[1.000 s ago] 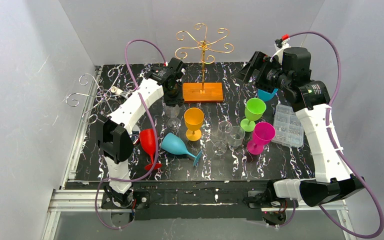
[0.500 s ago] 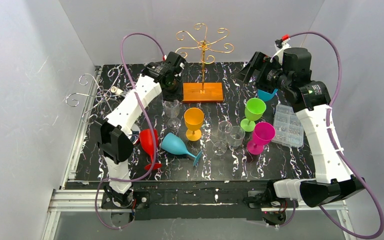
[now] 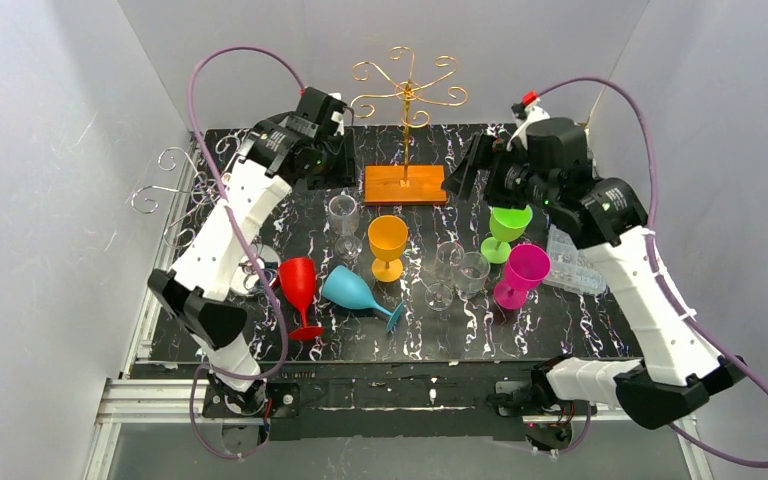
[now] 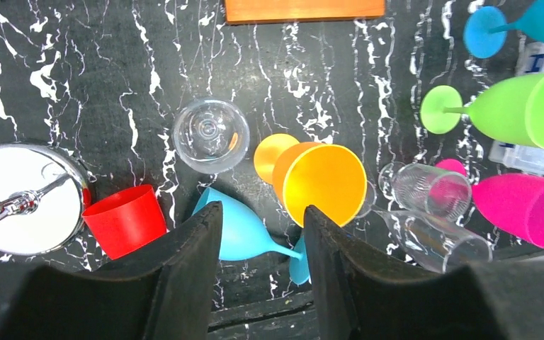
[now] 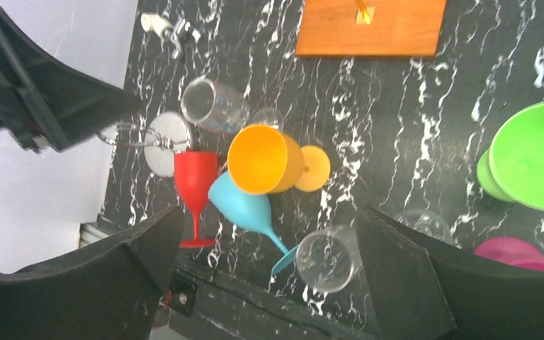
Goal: Take the wine glass off the wine glass rack
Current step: Place the wine glass at the center of the board.
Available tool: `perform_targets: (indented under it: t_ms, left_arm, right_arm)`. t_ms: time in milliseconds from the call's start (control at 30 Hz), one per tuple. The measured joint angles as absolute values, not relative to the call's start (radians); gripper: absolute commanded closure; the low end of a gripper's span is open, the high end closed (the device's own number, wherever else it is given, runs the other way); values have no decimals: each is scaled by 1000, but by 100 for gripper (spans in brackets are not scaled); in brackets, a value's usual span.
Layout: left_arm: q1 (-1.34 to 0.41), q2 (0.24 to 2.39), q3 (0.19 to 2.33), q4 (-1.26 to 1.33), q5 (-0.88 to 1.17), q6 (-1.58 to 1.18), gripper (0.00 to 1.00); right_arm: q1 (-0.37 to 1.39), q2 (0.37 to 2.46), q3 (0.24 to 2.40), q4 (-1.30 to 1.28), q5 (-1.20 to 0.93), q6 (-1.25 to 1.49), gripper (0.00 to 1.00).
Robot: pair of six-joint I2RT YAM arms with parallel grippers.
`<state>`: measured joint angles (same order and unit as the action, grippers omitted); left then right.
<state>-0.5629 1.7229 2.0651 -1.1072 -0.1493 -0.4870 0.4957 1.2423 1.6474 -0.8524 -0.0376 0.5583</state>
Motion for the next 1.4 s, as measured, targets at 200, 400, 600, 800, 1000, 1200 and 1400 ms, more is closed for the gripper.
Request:
perform_targets:
  t_ms: [200,400,600,800,1000,1200,1400]
  left_arm:
    - [-581,1602,2059,-1122,-124,-488,51]
    - [-597,1443,1987,-1121,-104,-492,51]
    - [-607,1300,1851,-1108,-96,-504,50]
    - [-612,1185,1710,-1098,-96,-517,50]
    - [-612,1060,1582,-1085,-95,-526,50]
    - [-613,993,1495,-1073,-89,-536,51]
    - [-613,975,1433,-1049,-89,-544,51]
  right_arm:
    - [693,1153,1562,-890,131,658,0]
    - [949,1160,1554,-923,334,769,0]
    - [1277,1245,1529,-931,553,928,7]
    - [1476,1319,1422,-955,715,1156,9]
    - [1526,1339,1220,-908,791,1335,13]
    - [1515,1463,1149,-807,827,1424,21]
    - [1418,1479,988,-637,793,1452,25]
